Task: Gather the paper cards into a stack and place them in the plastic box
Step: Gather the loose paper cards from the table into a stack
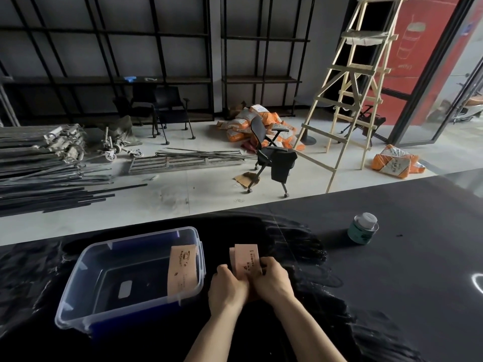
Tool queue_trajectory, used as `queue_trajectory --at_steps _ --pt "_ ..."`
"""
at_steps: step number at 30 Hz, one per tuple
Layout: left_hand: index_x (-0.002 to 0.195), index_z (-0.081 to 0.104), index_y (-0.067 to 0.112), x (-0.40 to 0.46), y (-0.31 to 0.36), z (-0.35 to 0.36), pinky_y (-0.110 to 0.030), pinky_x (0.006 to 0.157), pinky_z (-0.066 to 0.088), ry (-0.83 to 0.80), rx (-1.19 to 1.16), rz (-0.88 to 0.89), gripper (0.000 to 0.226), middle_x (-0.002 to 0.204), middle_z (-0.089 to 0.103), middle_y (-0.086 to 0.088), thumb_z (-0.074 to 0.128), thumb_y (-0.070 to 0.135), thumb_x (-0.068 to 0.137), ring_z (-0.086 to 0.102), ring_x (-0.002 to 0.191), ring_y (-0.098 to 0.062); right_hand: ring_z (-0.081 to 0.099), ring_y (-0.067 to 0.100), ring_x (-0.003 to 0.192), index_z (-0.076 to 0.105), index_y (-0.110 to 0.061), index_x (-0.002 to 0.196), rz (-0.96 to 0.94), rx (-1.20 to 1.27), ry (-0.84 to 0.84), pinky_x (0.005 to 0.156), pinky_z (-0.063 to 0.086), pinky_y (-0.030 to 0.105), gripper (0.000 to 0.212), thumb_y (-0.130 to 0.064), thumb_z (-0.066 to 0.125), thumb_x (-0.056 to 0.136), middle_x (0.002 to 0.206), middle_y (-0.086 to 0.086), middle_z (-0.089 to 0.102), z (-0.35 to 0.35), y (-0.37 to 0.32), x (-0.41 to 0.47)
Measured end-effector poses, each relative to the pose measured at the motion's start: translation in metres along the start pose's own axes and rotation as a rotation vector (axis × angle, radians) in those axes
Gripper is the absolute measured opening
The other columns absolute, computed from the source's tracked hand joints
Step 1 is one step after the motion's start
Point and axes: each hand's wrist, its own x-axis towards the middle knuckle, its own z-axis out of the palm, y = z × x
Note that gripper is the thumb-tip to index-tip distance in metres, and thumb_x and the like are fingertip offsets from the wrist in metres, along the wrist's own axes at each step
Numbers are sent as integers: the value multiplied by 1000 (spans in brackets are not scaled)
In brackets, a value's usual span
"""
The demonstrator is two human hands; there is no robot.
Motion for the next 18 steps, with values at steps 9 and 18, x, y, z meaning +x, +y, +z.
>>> queue_trajectory --at_steps 9,18 --pt "139 51 17 -15 -23 -7 -40 102 53 -122 -196 71 73 128 62 -9 72 35 71 63 116 -24 78 26 88 76 -16 101 -79 448 -123 85 63 51 21 -7 78 82 95 7 81 -10 16 -31" --pt "108 49 43 -89 -134 -119 -27 98 53 -6 -343 318 51 110 67 12 70 2 86 66 106 -4 73 23 107 56 -15 134 -472 435 -213 85 59 29 62 23 52 85 114 9 76 82 -6 -147"
